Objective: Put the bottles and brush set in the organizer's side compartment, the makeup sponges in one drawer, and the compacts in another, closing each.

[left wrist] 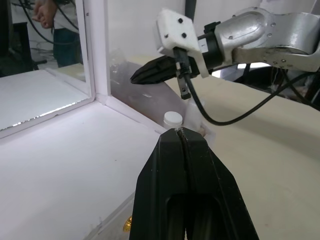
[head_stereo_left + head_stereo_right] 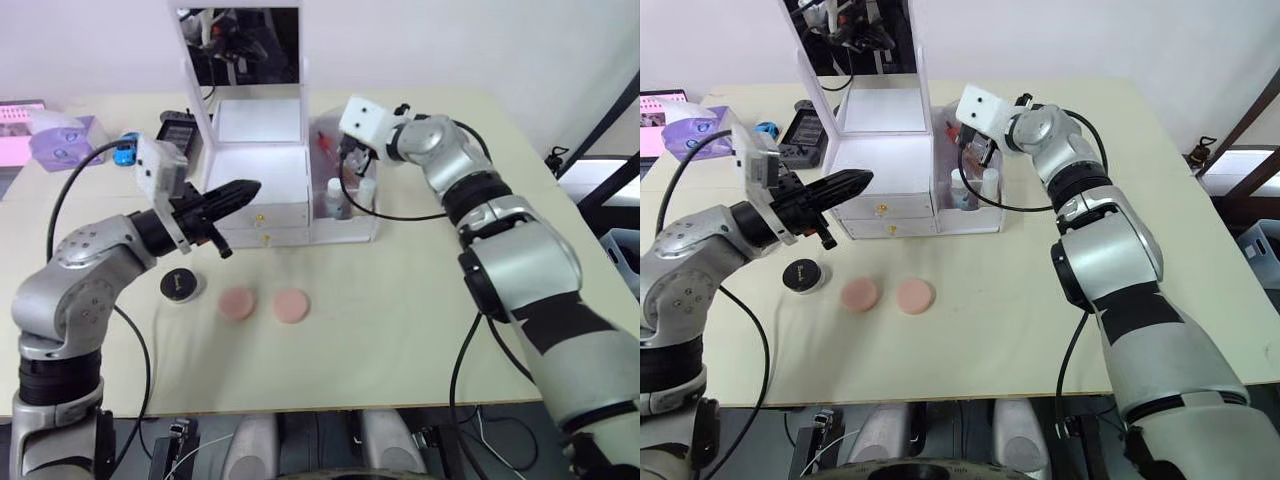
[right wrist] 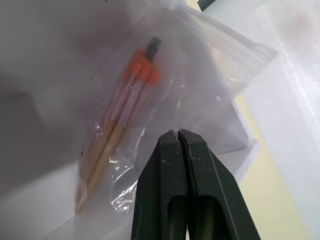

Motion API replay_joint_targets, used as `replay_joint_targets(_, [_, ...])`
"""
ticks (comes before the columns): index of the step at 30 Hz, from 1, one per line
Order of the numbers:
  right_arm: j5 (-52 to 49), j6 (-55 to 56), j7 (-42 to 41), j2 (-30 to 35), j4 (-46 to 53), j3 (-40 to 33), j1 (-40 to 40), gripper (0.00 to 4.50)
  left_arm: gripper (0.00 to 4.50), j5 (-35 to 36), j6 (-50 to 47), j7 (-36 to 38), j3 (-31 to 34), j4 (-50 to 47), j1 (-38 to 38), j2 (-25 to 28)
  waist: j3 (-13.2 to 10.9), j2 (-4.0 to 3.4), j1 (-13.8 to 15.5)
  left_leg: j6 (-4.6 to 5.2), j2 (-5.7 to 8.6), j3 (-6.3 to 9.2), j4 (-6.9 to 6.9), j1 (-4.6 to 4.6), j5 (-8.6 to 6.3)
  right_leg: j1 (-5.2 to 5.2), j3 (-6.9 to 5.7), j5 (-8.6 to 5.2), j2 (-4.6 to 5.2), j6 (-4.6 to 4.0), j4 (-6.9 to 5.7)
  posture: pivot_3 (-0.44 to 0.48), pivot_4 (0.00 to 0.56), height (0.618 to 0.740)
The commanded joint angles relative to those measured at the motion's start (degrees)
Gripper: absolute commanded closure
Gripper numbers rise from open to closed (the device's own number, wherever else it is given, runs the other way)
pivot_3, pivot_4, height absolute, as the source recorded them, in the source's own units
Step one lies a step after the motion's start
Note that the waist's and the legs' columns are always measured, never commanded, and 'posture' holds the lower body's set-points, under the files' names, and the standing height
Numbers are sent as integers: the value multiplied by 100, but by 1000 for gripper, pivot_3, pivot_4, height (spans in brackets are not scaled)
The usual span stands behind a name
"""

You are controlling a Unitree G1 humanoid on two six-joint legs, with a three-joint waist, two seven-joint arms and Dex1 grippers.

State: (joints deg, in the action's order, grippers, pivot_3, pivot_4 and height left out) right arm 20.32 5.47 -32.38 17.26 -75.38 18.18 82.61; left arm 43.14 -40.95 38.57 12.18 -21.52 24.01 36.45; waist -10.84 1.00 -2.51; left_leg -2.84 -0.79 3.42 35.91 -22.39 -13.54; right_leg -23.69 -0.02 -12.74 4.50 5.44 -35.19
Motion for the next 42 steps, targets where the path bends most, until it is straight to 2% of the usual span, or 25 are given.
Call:
replay_joint_targets(1, [43, 123, 53, 56, 102, -76, 259, 4454, 4500, -82, 164, 19, -52, 1, 222, -2, 0, 0, -1, 0, 0, 0, 0, 0, 0, 0, 0, 1, 0, 2, 0, 0, 150, 740])
replay_joint_targets(5, [-192, 227, -322, 185, 302, -314, 274, 4454, 4500, -221, 215, 51, -131, 191, 359, 11, 0, 0, -8, 0, 0, 0, -1, 0, 0, 0, 0, 2, 0, 3, 0, 0, 150, 740])
replay_joint_targets(9, [-835, 75, -1443, 419, 1073, -777, 147, 4454, 4500, -233, 252, 150, -90, 322, 431, 78, -2, -2, -7, 0, 0, 0, -2, 0, 0, -1, 0, 3, -1, 6, 1, 0, 150, 740])
replay_joint_targets(12, [-1715, -683, -2531, 682, 2518, -1250, -286, 4454, 4500, -224, 305, 296, -11, 448, 461, 166, -2, -1, -4, 0, 0, 1, -5, 0, 0, -1, -1, 3, -1, 10, 1, 0, 150, 740])
replay_joint_targets(15, [-2538, -1892, -3349, 1283, 4482, -1635, -1121, 4454, 4500, -240, 390, 595, 103, 736, 513, 360, 0, 1, 56, 0, -1, 9, -12, 0, 0, 1, -9, 2, -1, 14, 0, 0, 150, 740])
replay_joint_targets(18, [-3014, -2688, -3537, 1858, 5768, -1957, -1948, 3653, 3645, -310, 510, 887, 185, 1109, 585, 594, -1, 1, 135, 1, 0, 9, -9, -1, -1, 3, -13, 1, 2, 15, 2, 0, 150, 740])
replay_joint_targets(21, [-3505, -3300, -3472, 2312, 6687, -2439, -2792, 2111, 2051, -404, 700, 1274, 298, 1538, 590, 893, -1, 0, 149, 1, 0, 4, -3, -1, -1, 4, -11, -6, 3, 4, 3, 0, 150, 740])
replay_joint_targets(25, [-3927, -3400, -3357, 2774, 7383, -3276, -4134, 73, 11, -608, 1137, 1830, 585, 2191, 333, 1338, 0, 2, 136, 1, -1, 0, 4, 1, -1, 6, -9, -13, 3, -10, 4, 0, 150, 740])
replay_joint_targets(28, [-4126, -3211, -3380, 3060, 7595, -3949, -5293, 22, 0, -726, 1422, 2333, 840, 2605, -50, 1739, 0, 3, 142, 3, -2, -4, 2, 4, -2, 8, -6, -14, 3, -10, 7, 0, 150, 740])
replay_joint_targets(32, [-4262, -2863, -3277, 3158, 7439, -4748, -6542, 22, 0, -905, 1868, 2553, 1279, 3362, -348, 2025, 0, 2, 163, 4, -2, -10, 5, 1, -3, 5, -5, -15, 8, -11, 9, 0, 150, 740])
replay_joint_targets(36, [-4381, -2628, -3070, 3048, 7225, -5148, -7183, 22, 0, -1362, 2757, 2668, 1465, 4330, -627, 2154, 0, 1, 138, 4, -5, -15, 14, 9, -3, 8, -5, -21, 11, 0, 8, 0, 150, 740])
replay_joint_targets(42, [-4521, -2408, -2923, 3012, 6944, -5281, -7649, 22, 0, -1410, 3206, 2748, 1756, 5072, -704, 2269, 2, 6, 161, 3, -13, -21, 14, 10, -3, 6, -6, -19, 13, -4, 9, 0, 150, 740])
